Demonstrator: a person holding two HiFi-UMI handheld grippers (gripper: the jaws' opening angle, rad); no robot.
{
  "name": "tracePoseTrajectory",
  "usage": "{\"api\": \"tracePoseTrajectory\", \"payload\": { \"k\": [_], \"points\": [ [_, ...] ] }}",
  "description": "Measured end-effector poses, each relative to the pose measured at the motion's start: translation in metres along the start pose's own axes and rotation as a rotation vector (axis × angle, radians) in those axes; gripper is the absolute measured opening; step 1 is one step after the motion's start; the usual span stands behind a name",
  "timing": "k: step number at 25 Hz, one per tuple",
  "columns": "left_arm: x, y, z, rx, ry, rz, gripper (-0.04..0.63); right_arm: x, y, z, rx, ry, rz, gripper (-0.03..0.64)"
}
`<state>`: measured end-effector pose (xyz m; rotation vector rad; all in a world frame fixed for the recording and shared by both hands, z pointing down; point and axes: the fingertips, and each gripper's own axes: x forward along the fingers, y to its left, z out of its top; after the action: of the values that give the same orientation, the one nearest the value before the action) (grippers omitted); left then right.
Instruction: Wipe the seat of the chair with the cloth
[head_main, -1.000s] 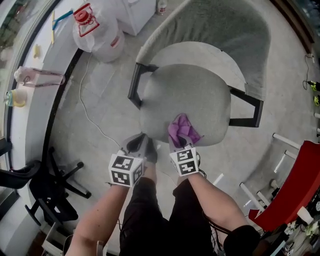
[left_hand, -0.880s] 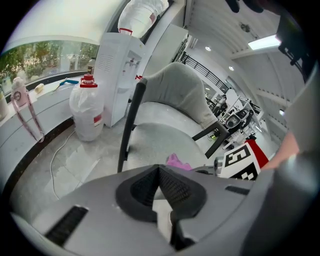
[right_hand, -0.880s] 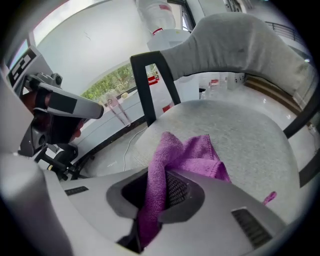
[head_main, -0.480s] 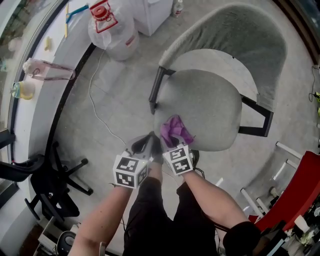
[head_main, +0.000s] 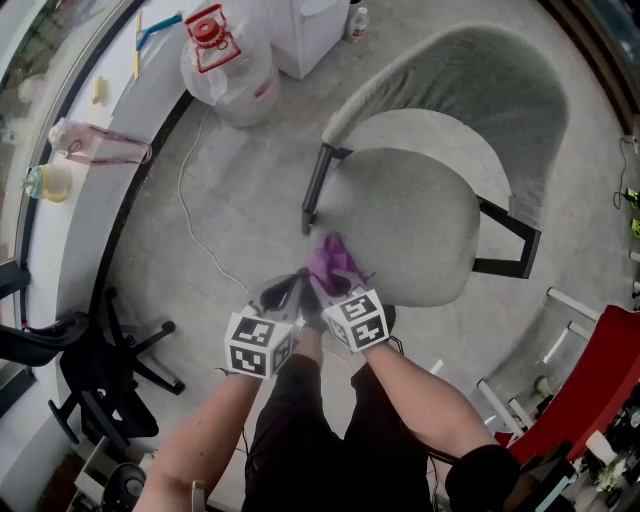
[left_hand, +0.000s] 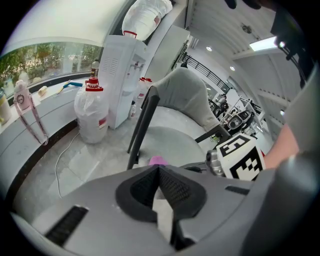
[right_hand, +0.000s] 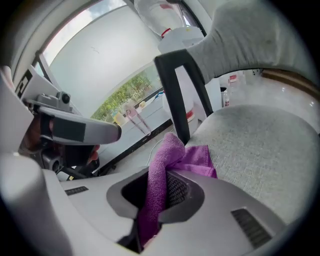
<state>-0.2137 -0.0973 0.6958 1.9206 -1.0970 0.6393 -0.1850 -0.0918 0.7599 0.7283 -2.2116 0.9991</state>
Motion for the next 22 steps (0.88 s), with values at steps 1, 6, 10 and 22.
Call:
{"api": "tracePoseTrajectory", "payload": {
  "k": [1,6,10,22],
  "points": [
    [-0.001,-0.002,0.001,0.004,0.003,-0.004,0.005,-0.006,0.001,0.004,0.000,-0.014,0.006,0.048],
    [0.001,-0.019,0.020,0.036,0.001,-0.058,0.005,-0.041,-0.010,0.024,0.063,-0.093,-0.021,0.048],
    [-0.001,-0.039,0.038,0.067,-0.001,-0.091,0.005,-0.078,-0.027,0.034,0.126,-0.161,-0.072,0.048],
    [0.031,-0.107,0.051,0.236,0.066,-0.184,0.005,-0.219,-0.141,0.009,0.274,-0.313,-0.396,0.048]
  ]
}}
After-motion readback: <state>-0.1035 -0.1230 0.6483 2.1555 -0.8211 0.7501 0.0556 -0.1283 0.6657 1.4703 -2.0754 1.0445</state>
